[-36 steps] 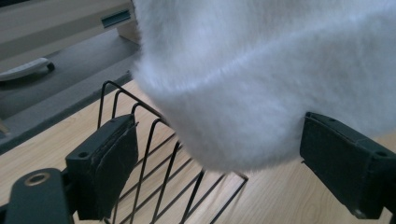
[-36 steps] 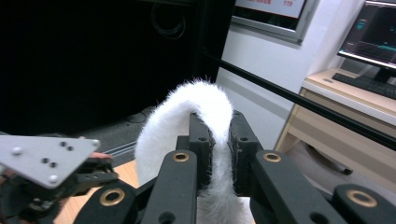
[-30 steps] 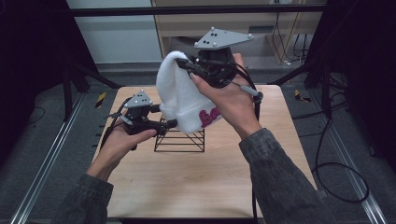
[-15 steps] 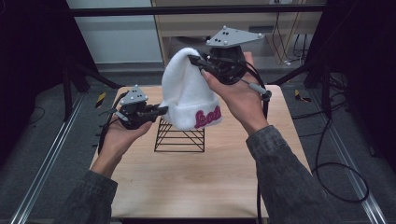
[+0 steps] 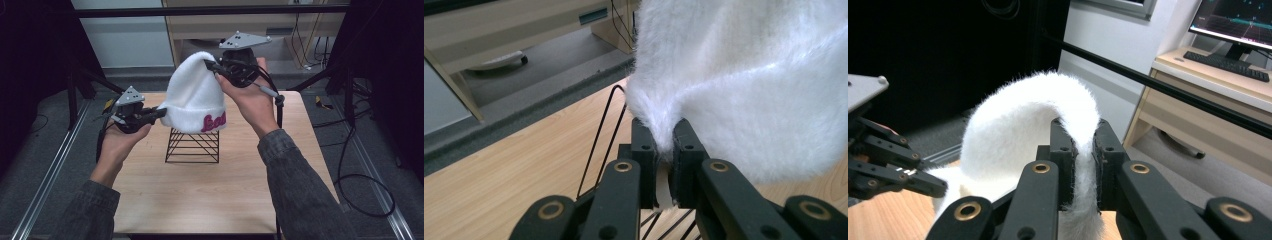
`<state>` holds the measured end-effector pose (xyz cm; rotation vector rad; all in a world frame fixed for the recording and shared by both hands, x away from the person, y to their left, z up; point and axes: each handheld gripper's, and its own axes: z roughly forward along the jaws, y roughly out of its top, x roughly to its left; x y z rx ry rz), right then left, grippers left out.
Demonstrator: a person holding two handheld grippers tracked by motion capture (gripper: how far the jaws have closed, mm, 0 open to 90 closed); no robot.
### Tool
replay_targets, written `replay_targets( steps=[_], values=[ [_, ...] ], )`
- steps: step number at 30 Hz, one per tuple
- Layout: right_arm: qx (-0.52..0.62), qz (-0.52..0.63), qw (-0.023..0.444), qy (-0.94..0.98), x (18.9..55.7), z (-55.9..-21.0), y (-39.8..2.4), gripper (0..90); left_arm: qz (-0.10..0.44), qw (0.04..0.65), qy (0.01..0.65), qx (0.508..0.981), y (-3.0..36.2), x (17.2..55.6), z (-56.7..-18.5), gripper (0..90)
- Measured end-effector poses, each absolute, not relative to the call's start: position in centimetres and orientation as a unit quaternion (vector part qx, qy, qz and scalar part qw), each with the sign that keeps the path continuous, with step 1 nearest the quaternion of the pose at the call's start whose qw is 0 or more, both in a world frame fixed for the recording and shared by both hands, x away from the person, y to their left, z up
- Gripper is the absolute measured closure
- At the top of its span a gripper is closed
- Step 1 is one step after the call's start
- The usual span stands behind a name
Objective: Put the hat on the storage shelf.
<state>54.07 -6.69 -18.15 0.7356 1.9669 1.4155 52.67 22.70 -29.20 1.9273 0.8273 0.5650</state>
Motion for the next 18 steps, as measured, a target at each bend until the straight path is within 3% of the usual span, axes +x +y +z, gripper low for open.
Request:
replay_targets(
  steps=[18],
  values=[
    [0.311,0.506,0.282,0.753,58.2,-21.2,-6.8,82.6,0.220,0.449,0.360,0.788,23.5,55.7,-30.7,83.0]
  ],
)
